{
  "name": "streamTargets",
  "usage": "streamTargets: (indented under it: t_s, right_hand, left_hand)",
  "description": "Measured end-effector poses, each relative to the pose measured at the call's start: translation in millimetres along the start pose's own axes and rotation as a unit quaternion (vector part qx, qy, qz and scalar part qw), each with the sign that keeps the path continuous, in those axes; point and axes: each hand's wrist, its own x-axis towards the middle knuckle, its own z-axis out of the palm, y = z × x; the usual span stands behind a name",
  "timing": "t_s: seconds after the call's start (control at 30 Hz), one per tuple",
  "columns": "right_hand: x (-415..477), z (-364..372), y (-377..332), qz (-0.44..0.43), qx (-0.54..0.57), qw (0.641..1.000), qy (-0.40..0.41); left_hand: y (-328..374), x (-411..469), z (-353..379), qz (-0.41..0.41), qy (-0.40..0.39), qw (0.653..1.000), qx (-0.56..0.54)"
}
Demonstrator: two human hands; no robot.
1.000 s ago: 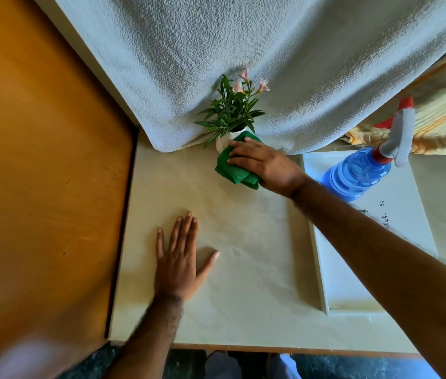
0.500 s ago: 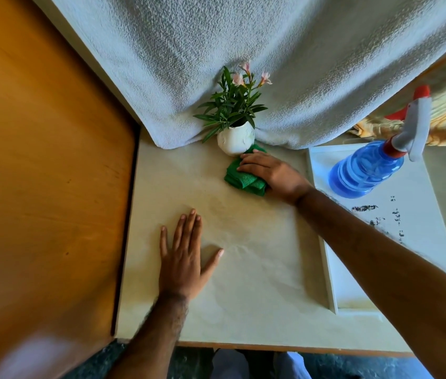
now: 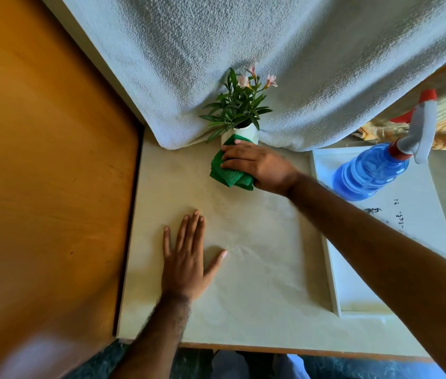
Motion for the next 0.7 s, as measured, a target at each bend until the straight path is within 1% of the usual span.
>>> streamTargets:
  t_s: [0.13,0.2,0.27,0.33,0.43,0.5,0.57,0.7]
  right_hand:
    - [-13.4,15.0,-3.7,0.037,0.043,0.998,-0.039]
    - [-20.4,20.7,-8.1,0.079,0.076,0.993,-0.034]
    - [-24.2,24.2,-15.1,0.107,0.097,0.99,-0.008]
    - [-25.4,26.1,-23.9,0.099,0.098,0.99,0.023]
    - [-21.4,19.1,-29.1,0.066,0.076,0.992,0.077]
    - [-16.2,9.9,-24.0,0.067,0.057,0.991,0.102]
    - [-13.6,3.3,-14.7,0.074,0.041,0.991,0.108]
    - [-18.5,6.0,-2.4,0.077,0.05,0.992,0.084]
  left_hand:
    - [0.3,-0.5,-1.5,-0.001,-0.003,1.0,0.001]
    - [-0.2,-1.2,-1.3,0.0,0.001,1.0,-0.002]
    - [-0.4,-1.5,-1.3,0.0,0.0,1.0,-0.002]
    - [-0.8,-1.3,-0.8,0.0,-0.002,1.0,-0.005]
    - [-1.6,-0.7,-0.2,0.0,0.0,1.0,-0.005]
    - [-1.7,-1.1,-0.3,0.001,-0.003,1.0,-0.003]
    - [-1.5,-1.5,0.2,0.0,-0.009,1.0,-0.004]
    - [-1.7,0.9,0.0,-0.005,-0.024,1.0,-0.002]
